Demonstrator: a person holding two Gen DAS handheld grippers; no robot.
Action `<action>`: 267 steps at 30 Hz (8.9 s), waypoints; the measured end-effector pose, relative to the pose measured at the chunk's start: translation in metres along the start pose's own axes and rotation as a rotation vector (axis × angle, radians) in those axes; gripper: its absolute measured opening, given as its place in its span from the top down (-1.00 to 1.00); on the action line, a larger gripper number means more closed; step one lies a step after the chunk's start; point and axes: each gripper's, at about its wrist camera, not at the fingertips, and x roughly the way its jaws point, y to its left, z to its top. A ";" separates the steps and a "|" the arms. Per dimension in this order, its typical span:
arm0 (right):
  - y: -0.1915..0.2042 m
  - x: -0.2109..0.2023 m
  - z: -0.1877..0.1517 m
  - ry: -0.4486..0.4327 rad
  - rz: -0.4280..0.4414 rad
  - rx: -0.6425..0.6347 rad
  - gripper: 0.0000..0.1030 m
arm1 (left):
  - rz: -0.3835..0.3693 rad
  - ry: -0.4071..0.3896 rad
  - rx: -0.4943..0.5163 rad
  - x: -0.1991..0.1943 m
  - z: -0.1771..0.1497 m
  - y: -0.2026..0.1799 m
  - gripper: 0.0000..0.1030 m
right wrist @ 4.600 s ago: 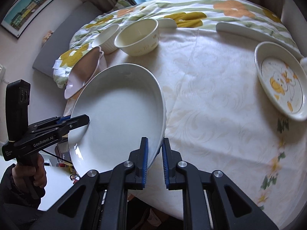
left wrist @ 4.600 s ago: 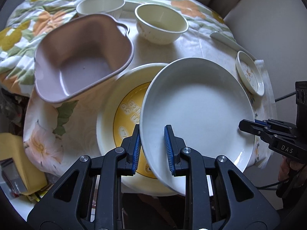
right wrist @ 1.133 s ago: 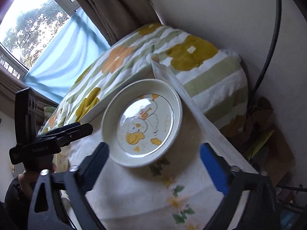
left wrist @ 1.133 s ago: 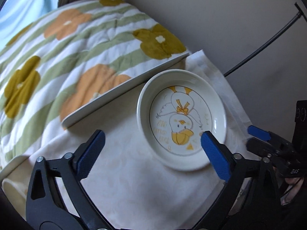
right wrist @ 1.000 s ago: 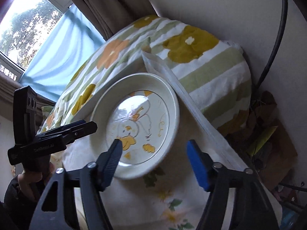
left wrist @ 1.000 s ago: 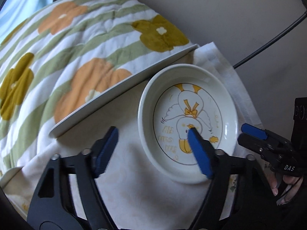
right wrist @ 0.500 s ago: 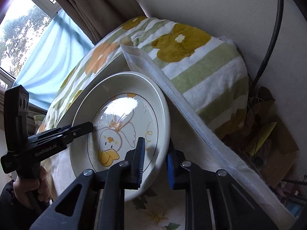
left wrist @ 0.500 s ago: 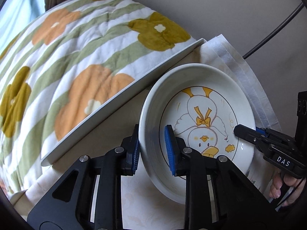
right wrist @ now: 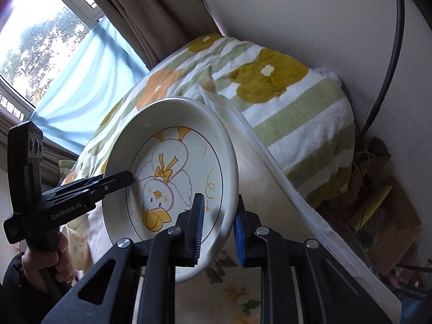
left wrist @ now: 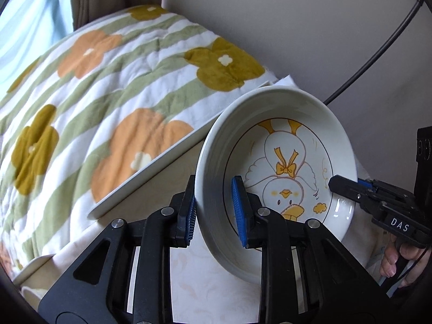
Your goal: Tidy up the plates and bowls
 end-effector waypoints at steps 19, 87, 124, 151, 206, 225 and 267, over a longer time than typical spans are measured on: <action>0.105 -0.102 -0.070 0.047 0.134 -0.212 0.64 | 0.103 -0.182 -0.169 -0.191 -0.132 -0.001 0.58; 0.194 -0.009 -0.233 0.245 0.080 -0.865 0.64 | 0.666 -0.016 -0.351 -0.153 -0.348 0.009 0.58; 0.272 -0.033 -0.165 0.282 0.451 -0.843 -0.60 | 0.615 -0.274 -0.888 -0.283 -0.386 0.077 -0.92; 0.384 0.119 -0.232 0.553 0.366 -1.002 0.76 | 0.410 -0.176 -1.095 -0.198 -0.413 0.197 0.55; 0.006 -0.032 -0.095 0.251 0.101 -0.475 0.76 | 0.175 -0.085 -0.497 -0.022 -0.175 -0.134 0.55; -0.034 -0.017 -0.089 0.275 0.226 -0.206 -0.11 | 0.251 -0.060 -0.440 -0.006 -0.169 -0.140 -0.64; 0.291 0.041 -0.081 0.314 0.283 -0.567 -0.83 | 0.402 -0.255 -0.753 -0.222 -0.232 0.143 -0.96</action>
